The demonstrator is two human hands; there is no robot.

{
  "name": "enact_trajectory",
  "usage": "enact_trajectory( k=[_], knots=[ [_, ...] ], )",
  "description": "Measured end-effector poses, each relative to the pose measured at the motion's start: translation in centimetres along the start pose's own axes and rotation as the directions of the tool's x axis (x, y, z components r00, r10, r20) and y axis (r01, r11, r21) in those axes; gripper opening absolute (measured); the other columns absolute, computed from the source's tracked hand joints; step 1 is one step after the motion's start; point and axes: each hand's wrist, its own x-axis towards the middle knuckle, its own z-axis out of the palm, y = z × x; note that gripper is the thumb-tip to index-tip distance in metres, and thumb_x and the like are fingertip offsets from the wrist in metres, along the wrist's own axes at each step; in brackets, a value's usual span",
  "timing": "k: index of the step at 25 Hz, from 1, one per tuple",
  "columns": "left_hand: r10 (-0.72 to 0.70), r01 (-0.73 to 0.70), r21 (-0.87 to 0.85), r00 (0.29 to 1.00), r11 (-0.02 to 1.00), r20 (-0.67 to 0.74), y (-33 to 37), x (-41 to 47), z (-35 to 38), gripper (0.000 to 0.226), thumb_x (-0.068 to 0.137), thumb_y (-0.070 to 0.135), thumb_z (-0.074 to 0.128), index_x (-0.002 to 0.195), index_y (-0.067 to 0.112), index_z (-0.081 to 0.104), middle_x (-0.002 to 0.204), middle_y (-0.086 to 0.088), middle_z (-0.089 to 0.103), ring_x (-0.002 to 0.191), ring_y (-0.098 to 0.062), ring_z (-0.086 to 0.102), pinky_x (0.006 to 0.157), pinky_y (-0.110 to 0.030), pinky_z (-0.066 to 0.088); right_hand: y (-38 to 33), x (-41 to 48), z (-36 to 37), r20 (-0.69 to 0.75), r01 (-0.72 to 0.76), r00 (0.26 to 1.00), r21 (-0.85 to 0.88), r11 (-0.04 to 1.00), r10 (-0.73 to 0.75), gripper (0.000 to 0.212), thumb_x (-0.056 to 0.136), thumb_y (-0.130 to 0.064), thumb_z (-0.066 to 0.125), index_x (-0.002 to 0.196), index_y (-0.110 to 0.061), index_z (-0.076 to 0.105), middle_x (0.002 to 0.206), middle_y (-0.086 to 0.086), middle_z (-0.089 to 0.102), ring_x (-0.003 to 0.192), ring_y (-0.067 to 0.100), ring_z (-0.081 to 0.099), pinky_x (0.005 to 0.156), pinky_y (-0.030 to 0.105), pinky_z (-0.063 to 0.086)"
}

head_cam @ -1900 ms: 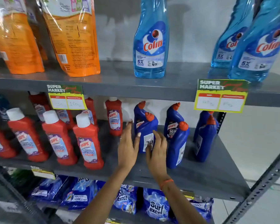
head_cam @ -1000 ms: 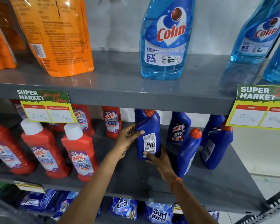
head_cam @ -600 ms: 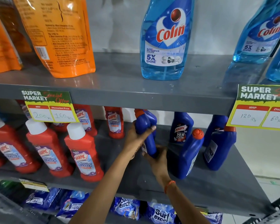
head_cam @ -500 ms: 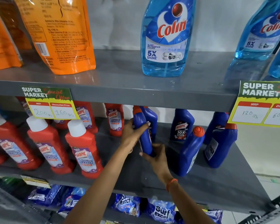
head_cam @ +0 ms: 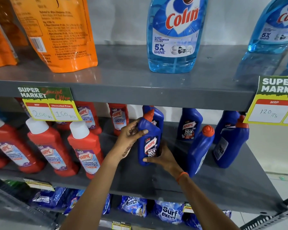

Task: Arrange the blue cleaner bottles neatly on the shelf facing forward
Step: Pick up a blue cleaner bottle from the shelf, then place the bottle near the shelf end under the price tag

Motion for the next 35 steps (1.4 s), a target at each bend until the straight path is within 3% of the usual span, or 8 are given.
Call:
enact_trajectory(
  k=[8, 15, 18, 20, 23, 27, 30, 35],
  knots=[
    [0.015, -0.012, 0.032, 0.997, 0.999, -0.081, -1.5, -0.8, -1.5, 0.048, 0.086, 0.004, 0.057, 0.132, 0.013, 0.046, 0.125, -0.002, 0.061, 0.117, -0.011, 0.058, 0.096, -0.025, 0.05, -0.1, -0.6, 3.9, -0.349, -0.027, 0.937, 0.008, 1.0, 0.028, 0.085, 0.046, -0.022, 0.092, 0.114, -0.017, 0.043, 0.101, -0.006, 0.061, 0.089, 0.011, 0.061, 0.074, 0.022, 0.05],
    [0.019, -0.016, 0.09, 0.999, 0.996, -0.032, -1.1, -1.7, -1.3, 0.05, 0.089, 0.006, 0.053, 0.135, 0.021, 0.038, 0.128, 0.007, 0.054, 0.118, -0.002, 0.053, 0.086, -0.011, 0.049, 0.1, -1.5, 5.5, -0.439, -0.021, 0.898, 0.04, 0.999, 0.037, 0.078, 0.047, -0.027, 0.09, 0.108, -0.023, 0.042, 0.109, 0.0, 0.063, 0.097, 0.015, 0.064, 0.084, 0.036, 0.057],
    [0.13, -0.118, 0.326, 0.991, 0.938, -0.014, -1.4, -2.7, -0.4, 0.068, 0.088, 0.026, 0.057, 0.144, 0.028, 0.019, 0.154, 0.001, 0.027, 0.14, -0.008, 0.027, 0.11, -0.019, 0.032, -0.5, -2.9, 5.5, -0.463, 0.074, 0.88, -0.076, 0.994, -0.101, 0.094, 0.056, -0.024, 0.087, 0.134, -0.019, 0.034, 0.131, 0.006, 0.052, 0.12, 0.018, 0.052, 0.101, 0.036, 0.047],
    [0.3, -0.25, 0.557, 0.954, 0.792, 0.003, -1.4, -3.3, 1.4, 0.071, 0.089, 0.039, 0.051, 0.145, 0.023, 0.01, 0.158, -0.003, 0.012, 0.145, -0.011, 0.011, 0.115, -0.012, 0.012, -1.5, -4.8, 4.8, -0.547, 0.161, 0.798, -0.209, 0.965, -0.252, 0.085, 0.071, -0.018, 0.077, 0.14, -0.009, 0.03, 0.134, 0.008, 0.045, 0.126, 0.018, 0.044, 0.107, 0.037, 0.04],
    [0.522, -0.374, 0.695, 0.853, 0.614, -0.002, -0.4, -4.5, 5.0, 0.067, 0.091, 0.037, 0.045, 0.145, 0.015, 0.011, 0.157, -0.005, 0.012, 0.145, -0.019, 0.011, 0.119, -0.024, 0.013, -3.7, -8.6, 1.9, -0.666, 0.321, 0.591, -0.324, 0.89, -0.455, 0.06, 0.084, -0.02, 0.056, 0.138, -0.008, 0.033, 0.115, -0.001, 0.044, 0.108, 0.004, 0.046, 0.099, 0.021, 0.041],
    [0.565, -0.458, 0.661, 0.823, 0.595, 0.061, -1.1, -4.9, 10.8, 0.064, 0.091, 0.033, 0.05, 0.141, 0.005, 0.024, 0.152, -0.011, 0.029, 0.142, -0.017, 0.023, 0.117, -0.02, 0.017, -2.7, -10.3, -3.4, -0.738, 0.328, 0.449, -0.388, 0.861, -0.503, 0.05, 0.088, -0.023, 0.046, 0.135, -0.011, 0.036, 0.109, -0.005, 0.038, 0.1, 0.021, 0.047, 0.094, 0.025, 0.041],
    [0.361, -0.334, 0.581, 0.93, 0.742, 0.074, -2.7, -4.5, 14.6, 0.066, 0.084, 0.044, 0.058, 0.134, 0.005, 0.041, 0.134, -0.015, 0.055, 0.121, -0.015, 0.049, 0.098, -0.004, 0.028, 0.9, -9.2, -6.7, -0.792, 0.202, 0.533, -0.224, 0.953, -0.299, 0.053, 0.088, -0.036, 0.041, 0.135, -0.011, 0.037, 0.128, 0.01, 0.043, 0.121, 0.031, 0.041, 0.105, 0.041, 0.036],
    [0.144, -0.099, 0.586, 0.989, 0.804, -0.031, -4.3, -3.5, 18.4, 0.062, 0.066, 0.032, 0.08, 0.119, 0.009, 0.057, 0.109, -0.014, 0.07, 0.097, -0.029, 0.066, 0.071, -0.018, 0.042, 4.9, -8.9, -9.2, -0.51, 0.123, 0.849, -0.063, 0.99, -0.138, 0.056, 0.089, -0.041, 0.035, 0.135, -0.01, 0.039, 0.13, 0.0, 0.04, 0.131, 0.022, 0.037, 0.109, 0.027, 0.027]
  ],
)
